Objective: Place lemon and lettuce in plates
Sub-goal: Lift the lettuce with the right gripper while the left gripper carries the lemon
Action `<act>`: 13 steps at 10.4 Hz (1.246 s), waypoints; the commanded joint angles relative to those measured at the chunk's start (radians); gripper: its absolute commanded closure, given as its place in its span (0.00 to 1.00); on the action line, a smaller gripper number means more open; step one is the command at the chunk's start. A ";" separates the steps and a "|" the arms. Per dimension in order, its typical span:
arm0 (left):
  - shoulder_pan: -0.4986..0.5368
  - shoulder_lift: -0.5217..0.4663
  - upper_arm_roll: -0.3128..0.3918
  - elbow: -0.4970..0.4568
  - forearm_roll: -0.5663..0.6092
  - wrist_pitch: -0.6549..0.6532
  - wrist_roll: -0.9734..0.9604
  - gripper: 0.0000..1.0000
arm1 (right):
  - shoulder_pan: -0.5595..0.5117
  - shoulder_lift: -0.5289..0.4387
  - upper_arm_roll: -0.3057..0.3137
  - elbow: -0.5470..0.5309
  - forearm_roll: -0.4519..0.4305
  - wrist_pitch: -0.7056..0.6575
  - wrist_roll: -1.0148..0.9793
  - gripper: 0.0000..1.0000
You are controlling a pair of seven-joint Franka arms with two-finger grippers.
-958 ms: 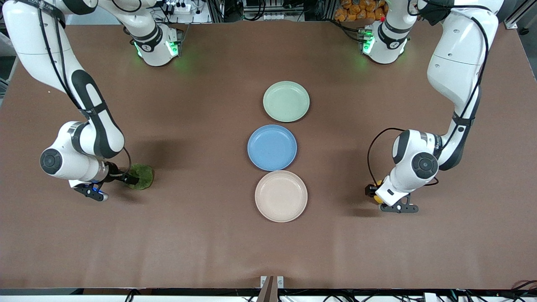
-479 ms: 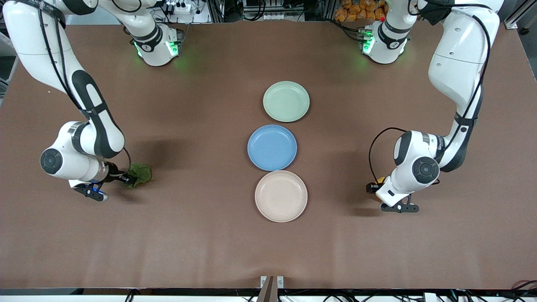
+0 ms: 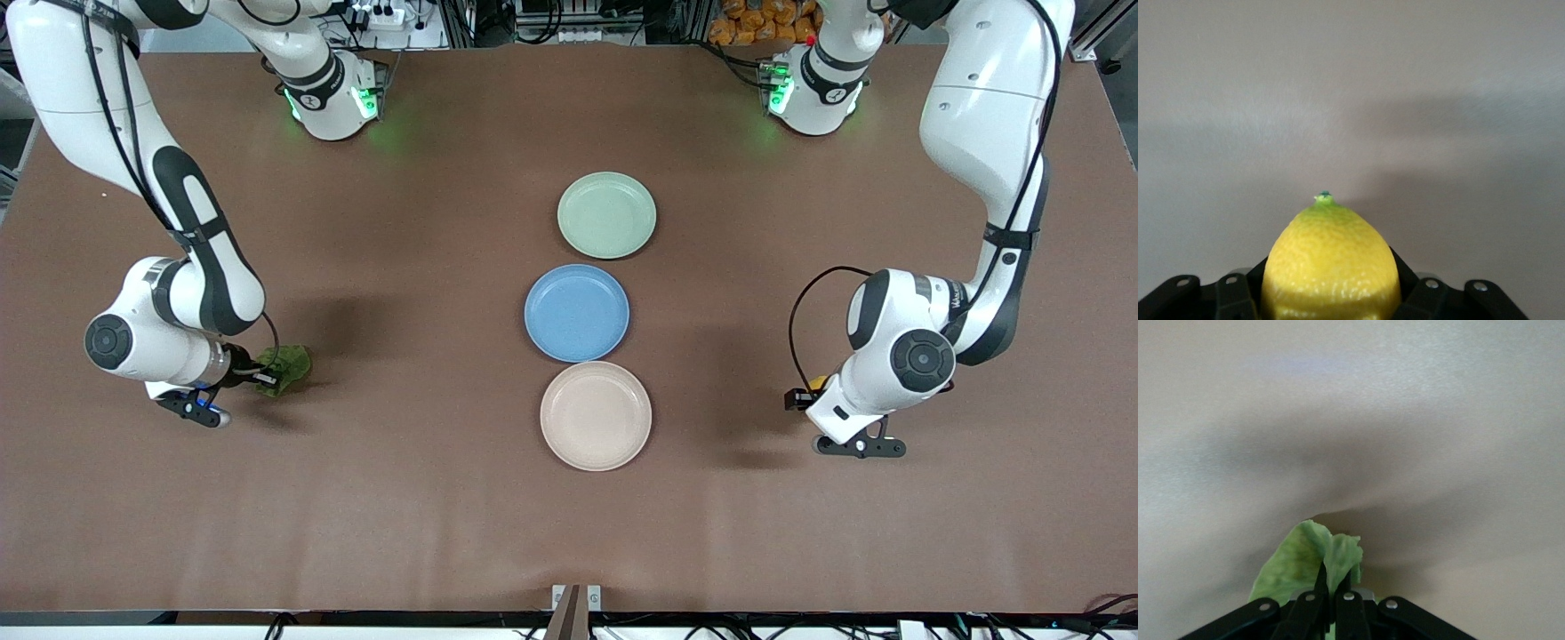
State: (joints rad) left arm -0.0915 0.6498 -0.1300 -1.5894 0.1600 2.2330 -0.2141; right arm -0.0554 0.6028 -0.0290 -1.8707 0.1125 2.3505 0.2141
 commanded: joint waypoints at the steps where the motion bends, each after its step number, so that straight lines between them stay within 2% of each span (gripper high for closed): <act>1: -0.049 -0.022 0.001 0.043 0.009 -0.035 -0.027 0.54 | 0.016 -0.058 0.008 -0.007 0.016 -0.072 0.019 1.00; 3: -0.082 -0.018 0.001 0.066 -0.049 -0.035 -0.027 0.54 | 0.043 -0.121 0.014 -0.014 0.018 -0.138 0.031 1.00; 4: -0.102 -0.009 0.001 0.097 -0.080 -0.035 -0.027 0.54 | 0.061 -0.171 0.014 -0.062 0.018 -0.134 0.033 1.00; 7: -0.190 0.013 0.003 0.137 -0.119 -0.035 -0.072 0.54 | 0.120 -0.294 0.014 -0.247 0.019 -0.005 0.048 1.00; 10: -0.281 0.091 0.003 0.245 -0.163 -0.024 -0.152 0.54 | 0.253 -0.386 0.012 -0.314 0.018 -0.022 0.267 1.00; 13: -0.329 0.160 0.001 0.270 -0.180 0.092 -0.198 0.54 | 0.420 -0.420 0.012 -0.300 0.015 -0.066 0.551 1.00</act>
State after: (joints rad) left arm -0.3984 0.7532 -0.1374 -1.3691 0.0045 2.2790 -0.3876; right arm 0.2977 0.2288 -0.0089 -2.1403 0.1174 2.2930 0.6548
